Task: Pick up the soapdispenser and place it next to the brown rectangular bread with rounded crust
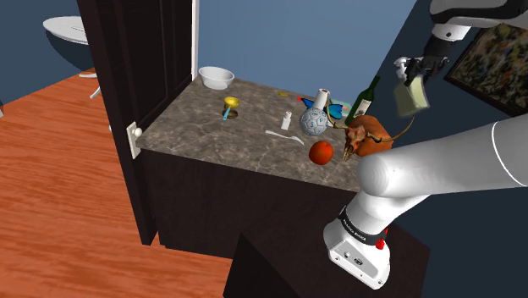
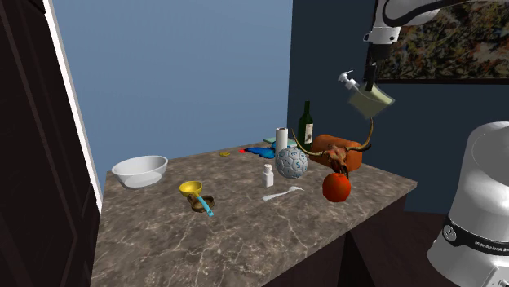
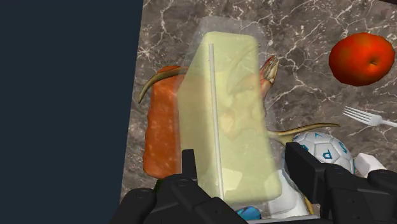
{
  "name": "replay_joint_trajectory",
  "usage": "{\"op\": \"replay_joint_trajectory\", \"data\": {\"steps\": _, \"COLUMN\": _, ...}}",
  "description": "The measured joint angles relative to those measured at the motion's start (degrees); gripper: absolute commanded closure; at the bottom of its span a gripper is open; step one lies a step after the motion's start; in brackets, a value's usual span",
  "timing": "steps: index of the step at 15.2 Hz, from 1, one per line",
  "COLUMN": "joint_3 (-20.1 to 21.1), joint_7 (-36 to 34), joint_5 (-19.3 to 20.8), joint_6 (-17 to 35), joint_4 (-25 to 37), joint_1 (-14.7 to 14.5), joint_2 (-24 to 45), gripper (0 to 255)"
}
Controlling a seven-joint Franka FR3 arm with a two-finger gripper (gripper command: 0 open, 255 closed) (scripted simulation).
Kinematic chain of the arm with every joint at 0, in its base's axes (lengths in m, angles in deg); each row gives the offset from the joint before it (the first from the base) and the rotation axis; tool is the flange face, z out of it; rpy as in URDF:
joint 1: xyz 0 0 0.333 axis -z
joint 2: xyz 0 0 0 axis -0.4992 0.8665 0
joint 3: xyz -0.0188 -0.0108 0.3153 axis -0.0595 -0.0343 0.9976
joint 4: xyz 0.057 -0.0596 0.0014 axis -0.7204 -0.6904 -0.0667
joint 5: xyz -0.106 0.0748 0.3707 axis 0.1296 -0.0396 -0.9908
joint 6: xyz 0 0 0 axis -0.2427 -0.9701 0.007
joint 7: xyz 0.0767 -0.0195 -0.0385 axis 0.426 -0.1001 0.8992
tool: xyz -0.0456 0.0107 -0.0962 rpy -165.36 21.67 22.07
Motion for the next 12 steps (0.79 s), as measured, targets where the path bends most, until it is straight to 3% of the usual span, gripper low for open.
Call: {"op": "replay_joint_trajectory", "data": {"steps": 12, "joint_3": -14.35, "joint_7": 15.77, "joint_5": 2.64, "joint_6": 1.87, "joint_4": 5.72, "joint_1": 1.77, "joint_2": 1.78, "gripper": 255}}
